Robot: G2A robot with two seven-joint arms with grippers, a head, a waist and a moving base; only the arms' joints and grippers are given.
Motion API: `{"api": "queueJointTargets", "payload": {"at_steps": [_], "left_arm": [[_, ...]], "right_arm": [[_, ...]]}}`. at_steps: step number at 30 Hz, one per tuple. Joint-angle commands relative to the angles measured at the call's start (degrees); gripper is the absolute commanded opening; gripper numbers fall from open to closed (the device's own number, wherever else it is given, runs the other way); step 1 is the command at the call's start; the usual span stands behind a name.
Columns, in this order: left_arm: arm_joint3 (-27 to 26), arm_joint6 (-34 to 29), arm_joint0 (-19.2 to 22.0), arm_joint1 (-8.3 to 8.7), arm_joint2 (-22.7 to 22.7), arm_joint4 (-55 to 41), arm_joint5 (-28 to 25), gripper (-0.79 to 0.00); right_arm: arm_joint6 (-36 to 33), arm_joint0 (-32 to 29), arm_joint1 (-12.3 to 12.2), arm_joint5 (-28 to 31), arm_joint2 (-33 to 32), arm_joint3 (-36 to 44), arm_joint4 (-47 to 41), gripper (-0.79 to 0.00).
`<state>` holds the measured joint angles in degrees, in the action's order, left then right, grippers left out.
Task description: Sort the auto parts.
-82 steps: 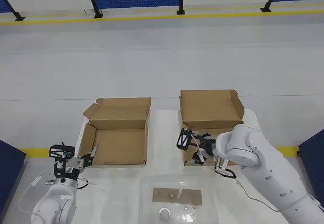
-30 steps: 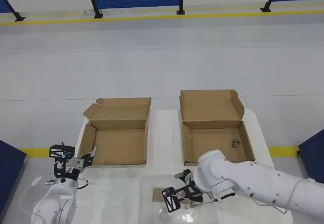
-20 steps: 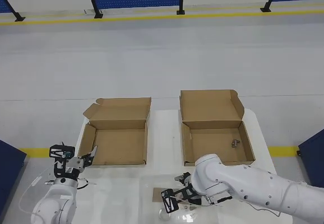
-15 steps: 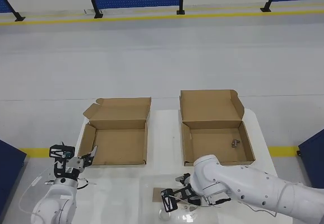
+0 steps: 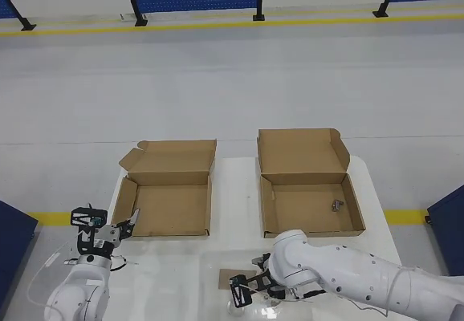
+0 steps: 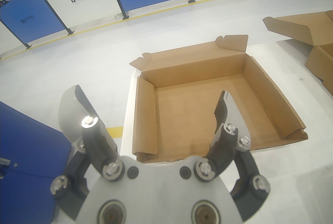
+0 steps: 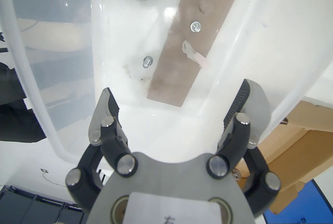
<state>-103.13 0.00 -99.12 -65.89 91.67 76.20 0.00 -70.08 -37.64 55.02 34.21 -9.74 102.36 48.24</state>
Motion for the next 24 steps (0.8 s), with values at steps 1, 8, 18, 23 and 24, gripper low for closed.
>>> {"api": "queueJointTargets", "payload": {"at_steps": [1, 8, 18, 23, 24], "left_arm": [[0.0, 0.0, 0.0, 0.0, 0.0, 0.0, 0.0, 0.0], [0.0, 0.0, 0.0, 0.0, 0.0, 0.0, 0.0, 0.0], [0.0, 0.0, 0.0, 0.0, 0.0, 0.0, 0.0, 0.0], [0.0, 0.0, 0.0, 0.0, 0.0, 0.0, 0.0, 0.0], [0.0, 0.0, 0.0, 0.0, 0.0, 0.0, 0.0, 0.0]], "right_arm": [[-0.3, -0.3, 0.6, -0.3, 0.0, -0.9, -0.4, 0.0], [-0.2, -0.5, 1.0, -0.2, 0.0, -1.3, -0.5, 0.0], [-0.6, -3.2, 1.9, -0.6, 0.0, -2.3, 2.8, 0.0], [-0.4, -3.7, 2.4, -0.4, 0.0, -3.2, 3.3, -0.126], [-0.4, -3.9, 2.5, -0.4, 0.0, -3.4, 3.4, -0.157]]}}
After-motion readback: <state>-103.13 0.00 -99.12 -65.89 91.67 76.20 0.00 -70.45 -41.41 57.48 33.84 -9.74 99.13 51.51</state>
